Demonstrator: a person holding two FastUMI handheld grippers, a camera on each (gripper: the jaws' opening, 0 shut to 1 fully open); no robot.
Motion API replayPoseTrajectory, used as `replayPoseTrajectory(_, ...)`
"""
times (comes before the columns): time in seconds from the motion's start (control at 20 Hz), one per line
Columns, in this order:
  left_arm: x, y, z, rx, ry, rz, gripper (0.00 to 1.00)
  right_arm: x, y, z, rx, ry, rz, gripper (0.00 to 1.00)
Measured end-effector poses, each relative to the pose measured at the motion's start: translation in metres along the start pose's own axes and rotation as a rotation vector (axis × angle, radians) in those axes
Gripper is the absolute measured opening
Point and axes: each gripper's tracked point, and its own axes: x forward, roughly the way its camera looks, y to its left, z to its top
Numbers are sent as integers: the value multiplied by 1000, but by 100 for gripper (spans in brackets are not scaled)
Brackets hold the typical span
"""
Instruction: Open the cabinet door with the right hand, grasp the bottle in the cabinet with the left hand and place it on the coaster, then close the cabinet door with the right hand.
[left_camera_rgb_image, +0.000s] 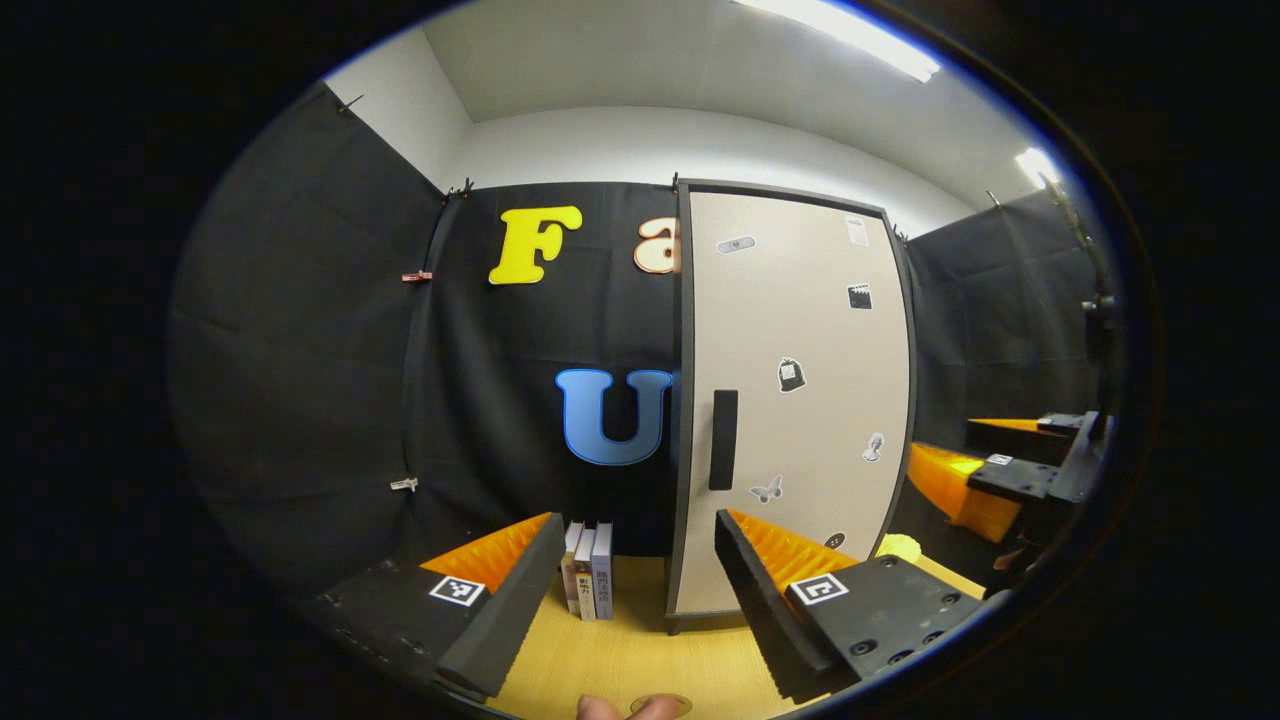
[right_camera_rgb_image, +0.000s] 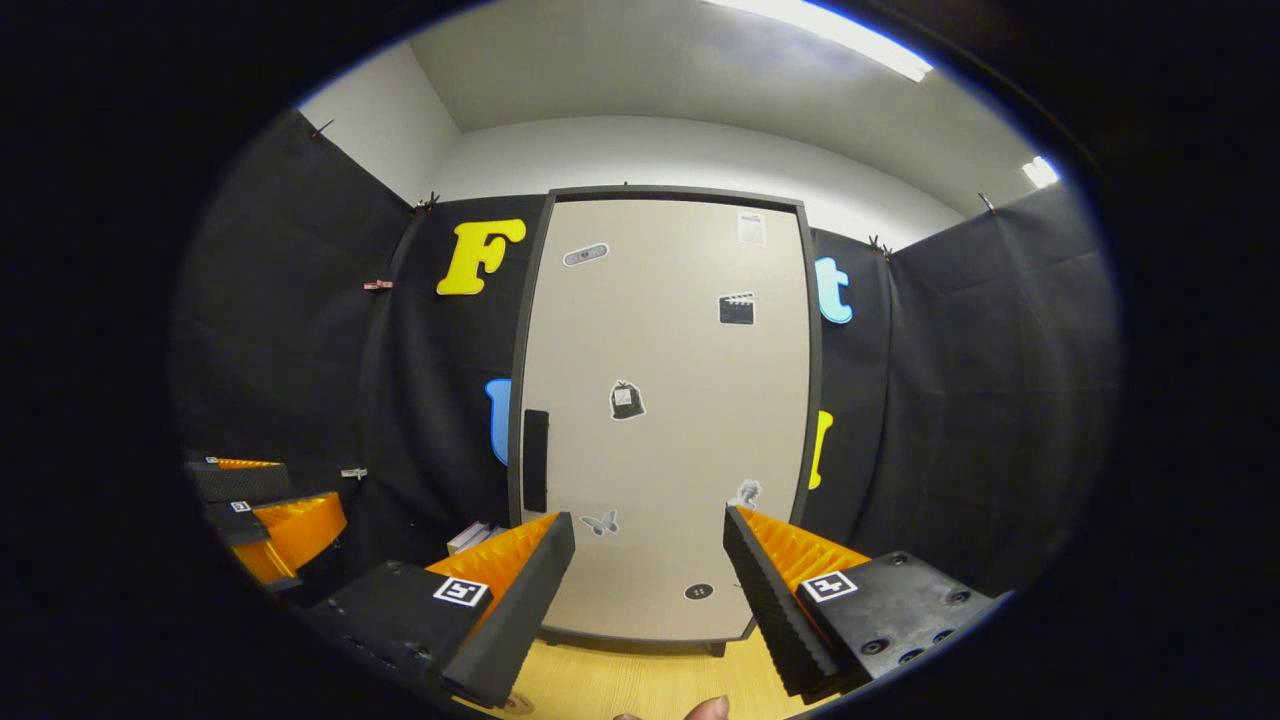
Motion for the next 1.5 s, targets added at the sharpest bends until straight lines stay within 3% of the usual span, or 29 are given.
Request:
replayPoseTrajectory(0.45, -13, 37, -9, 5, 5, 33, 95, 82, 81, 7, 48, -76, 110, 97)
replayPoseTrajectory(0.7, -18, 50, -15, 5, 11, 48, 95, 134, 100, -9, 81, -59, 84, 97)
replayPoseTrajectory(1.05, -23, 74, -20, -23, 14, 97, 95, 186, 120, -33, 27, -24, 49, 93)
replayPoseTrajectory(1.15, -26, 83, -19, -30, 7, 118, 95, 195, 125, -41, 34, -3, 49, 81)
replayPoseTrajectory(1.25, -29, 86, -22, -40, 6, 136, 95, 200, 127, -49, 51, 27, 30, 53)
replayPoseTrajectory(1.3, -30, 89, -22, -44, 8, 147, 95, 204, 131, -53, 68, 48, 33, 49)
replayPoseTrajectory(1.45, -34, 95, -22, -43, 11, 172, 95, 213, 124, -64, 149, 116, -13, 53)
replayPoseTrajectory(1.5, -35, 97, -21, -37, 11, 181, 95, 218, 125, -66, 171, 124, -20, 33)
